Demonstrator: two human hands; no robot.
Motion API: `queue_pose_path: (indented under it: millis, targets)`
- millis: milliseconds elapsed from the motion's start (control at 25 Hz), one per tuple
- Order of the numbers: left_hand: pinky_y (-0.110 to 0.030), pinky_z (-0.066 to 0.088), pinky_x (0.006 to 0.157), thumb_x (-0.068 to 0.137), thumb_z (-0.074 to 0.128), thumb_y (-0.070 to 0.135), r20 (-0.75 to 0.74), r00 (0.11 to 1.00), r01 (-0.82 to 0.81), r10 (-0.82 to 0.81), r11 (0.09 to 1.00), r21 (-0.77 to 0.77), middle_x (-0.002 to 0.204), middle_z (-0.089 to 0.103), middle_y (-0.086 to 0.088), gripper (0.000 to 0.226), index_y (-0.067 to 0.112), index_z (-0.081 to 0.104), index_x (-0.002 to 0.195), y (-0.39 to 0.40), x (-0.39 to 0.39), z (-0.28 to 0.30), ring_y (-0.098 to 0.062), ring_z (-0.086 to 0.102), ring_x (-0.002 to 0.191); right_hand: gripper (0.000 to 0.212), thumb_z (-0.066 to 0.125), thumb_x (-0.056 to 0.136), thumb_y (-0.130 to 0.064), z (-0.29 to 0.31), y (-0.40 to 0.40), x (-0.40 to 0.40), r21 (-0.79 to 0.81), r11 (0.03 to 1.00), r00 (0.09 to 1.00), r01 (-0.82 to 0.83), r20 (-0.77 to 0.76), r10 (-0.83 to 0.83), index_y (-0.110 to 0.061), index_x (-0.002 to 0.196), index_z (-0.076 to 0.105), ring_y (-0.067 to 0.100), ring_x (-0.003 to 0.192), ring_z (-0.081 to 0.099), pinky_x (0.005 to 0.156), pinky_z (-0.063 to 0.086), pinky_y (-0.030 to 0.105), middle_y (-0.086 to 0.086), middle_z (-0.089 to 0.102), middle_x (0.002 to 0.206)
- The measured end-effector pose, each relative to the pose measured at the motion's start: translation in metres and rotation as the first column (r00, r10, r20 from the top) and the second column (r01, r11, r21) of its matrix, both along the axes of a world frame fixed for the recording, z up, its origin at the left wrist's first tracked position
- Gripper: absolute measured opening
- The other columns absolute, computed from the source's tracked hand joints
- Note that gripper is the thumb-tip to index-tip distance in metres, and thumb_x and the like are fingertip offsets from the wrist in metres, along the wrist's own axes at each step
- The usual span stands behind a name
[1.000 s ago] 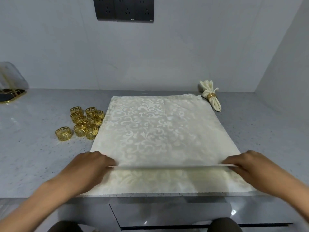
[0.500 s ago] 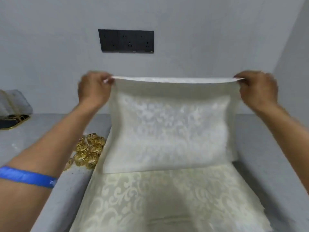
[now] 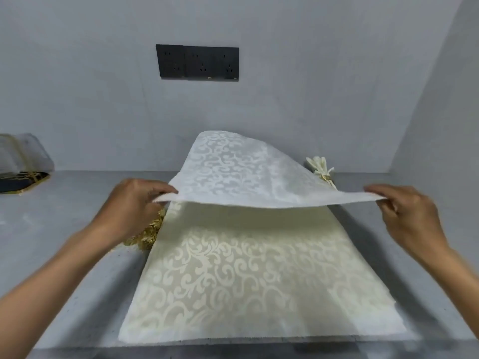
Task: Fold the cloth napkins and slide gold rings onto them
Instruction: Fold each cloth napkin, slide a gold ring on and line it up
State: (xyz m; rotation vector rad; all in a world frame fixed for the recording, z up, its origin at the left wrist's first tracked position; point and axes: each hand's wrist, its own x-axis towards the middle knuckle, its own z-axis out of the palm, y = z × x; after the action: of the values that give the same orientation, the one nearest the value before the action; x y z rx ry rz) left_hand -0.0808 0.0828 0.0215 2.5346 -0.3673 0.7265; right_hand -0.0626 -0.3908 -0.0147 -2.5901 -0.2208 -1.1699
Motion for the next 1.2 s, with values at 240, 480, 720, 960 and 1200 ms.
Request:
queue_pose_path:
  millis: [240, 480, 720, 960, 1200]
  targets:
    - [-0.009, 0.049, 0.082, 0.089, 0.07, 0.025, -0.433, 0.869, 0.321, -0.239, 0.939, 0.125, 0.094, 0.062, 0.045, 0.023, 0.047, 0.071, 0.097, 0.026, -0.032, -0.051, 0.016, 0.061, 0.094, 0.036, 0.07, 0.084, 0.004, -0.034, -0.021, -0.042, -0.064, 0.966, 0.881, -0.252, -0.427, 0.202, -0.029, 0.1, 0.075, 0.01, 0.09, 0.064, 0.072, 0.049, 0.03, -0.03, 0.065, 0.099]
    - [-0.039, 0.03, 0.054, 0.087, 0.068, 0.052, -0.815, 0.391, 0.499, -0.426, 0.843, -0.201, 0.061, 0.047, 0.01, 0.034, 0.026, 0.061, 0.065, 0.065, -0.067, -0.079, -0.015, 0.044, 0.056, 0.025, 0.069, 0.087, -0.046, -0.04, -0.058, -0.086, 0.341, 0.901, 0.275, -0.267, -0.869, 0.411, -0.022, 0.083, 0.072, 0.021, 0.069, 0.062, 0.067, 0.045, 0.029, -0.008, 0.065, 0.072]
    - [-0.03, 0.054, 0.073, 0.087, 0.075, 0.027, -0.856, 0.308, 0.285, -0.416, 0.899, -0.334, 0.087, 0.076, -0.002, 0.014, 0.014, 0.078, 0.083, 0.039, -0.049, -0.048, -0.018, 0.072, 0.08, 0.007, 0.075, 0.085, -0.023, -0.016, -0.039, -0.065, 0.415, 0.893, 0.139, -0.177, -0.887, 0.44, -0.024, 0.078, 0.076, 0.017, 0.076, 0.071, 0.07, 0.053, 0.026, 0.002, 0.075, 0.081]
    - [-0.04, 0.055, 0.082, 0.076, 0.083, 0.017, -0.688, 0.715, -0.297, -0.124, 0.837, -0.46, 0.09, 0.075, -0.019, 0.026, -0.002, 0.074, 0.089, 0.003, 0.044, -0.076, -0.031, 0.071, 0.084, 0.007, 0.073, 0.086, -0.01, -0.038, -0.026, 0.018, 0.399, 0.913, 0.467, 0.083, -0.825, 0.318, -0.016, 0.087, 0.076, 0.026, 0.085, 0.071, 0.079, 0.053, 0.032, 0.006, 0.076, 0.091]
    - [-0.02, 0.044, 0.092, 0.078, 0.074, 0.055, -0.328, 0.905, 0.273, -0.269, 0.961, -0.036, 0.115, 0.064, 0.024, 0.032, 0.038, 0.067, 0.105, -0.021, 0.02, -0.096, 0.003, 0.058, 0.108, 0.038, 0.065, 0.089, -0.048, -0.066, 0.012, -0.002, 0.143, 0.983, 0.833, -0.112, -0.526, 0.171, -0.036, 0.124, 0.057, 0.005, 0.113, 0.053, 0.087, 0.041, 0.025, -0.02, 0.057, 0.127]
